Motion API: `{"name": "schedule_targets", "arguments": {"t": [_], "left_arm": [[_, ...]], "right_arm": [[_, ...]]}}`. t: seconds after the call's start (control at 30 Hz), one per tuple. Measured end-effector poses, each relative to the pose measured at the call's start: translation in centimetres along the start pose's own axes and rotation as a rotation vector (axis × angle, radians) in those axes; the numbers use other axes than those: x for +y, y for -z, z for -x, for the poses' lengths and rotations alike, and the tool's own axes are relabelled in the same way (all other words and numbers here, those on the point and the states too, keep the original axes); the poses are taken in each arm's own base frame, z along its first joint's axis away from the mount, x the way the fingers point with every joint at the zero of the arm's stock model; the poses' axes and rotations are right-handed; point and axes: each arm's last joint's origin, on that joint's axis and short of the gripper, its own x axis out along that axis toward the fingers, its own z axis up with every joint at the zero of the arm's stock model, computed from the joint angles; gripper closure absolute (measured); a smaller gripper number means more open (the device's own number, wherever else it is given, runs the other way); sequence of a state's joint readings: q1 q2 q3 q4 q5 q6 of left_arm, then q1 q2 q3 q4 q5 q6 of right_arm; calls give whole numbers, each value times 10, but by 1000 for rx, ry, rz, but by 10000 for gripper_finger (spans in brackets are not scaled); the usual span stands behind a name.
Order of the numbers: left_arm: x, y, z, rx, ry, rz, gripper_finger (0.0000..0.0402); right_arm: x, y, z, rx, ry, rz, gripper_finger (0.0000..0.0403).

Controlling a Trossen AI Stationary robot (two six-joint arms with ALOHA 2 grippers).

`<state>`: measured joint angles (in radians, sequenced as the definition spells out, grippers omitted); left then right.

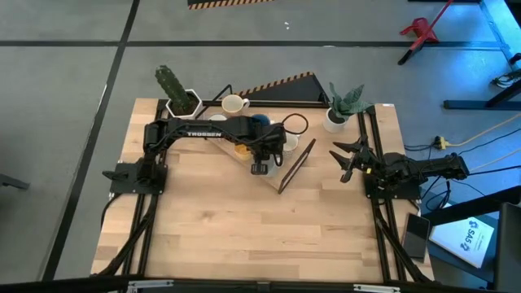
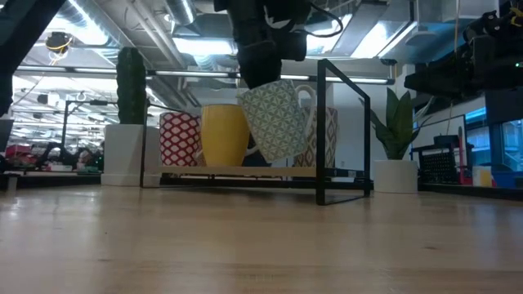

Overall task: Place coffee mugs
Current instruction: Put the green patterned mug on the shelf

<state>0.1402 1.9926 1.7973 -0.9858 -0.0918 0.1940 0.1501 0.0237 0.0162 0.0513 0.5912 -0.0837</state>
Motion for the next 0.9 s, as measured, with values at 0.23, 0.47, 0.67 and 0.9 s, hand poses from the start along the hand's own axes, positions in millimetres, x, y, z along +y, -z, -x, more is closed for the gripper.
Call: {"name": "schedule_targets", "arguments": {"t": [0.23, 0.47, 0.67, 0.9], "left_arm": [[0, 0, 0, -3, -1, 0, 385], [2, 0, 0, 2, -27, 2, 383], [1, 0, 0, 2, -23, 1, 381], [1, -1, 0, -10, -20, 2, 379]], "right_arm": [[0, 0, 0, 0, 0, 0, 253], [0, 0, 0, 0, 0, 0, 253], [0, 0, 0, 0, 0, 0, 253], [0, 0, 0, 0, 0, 0, 253]]}}
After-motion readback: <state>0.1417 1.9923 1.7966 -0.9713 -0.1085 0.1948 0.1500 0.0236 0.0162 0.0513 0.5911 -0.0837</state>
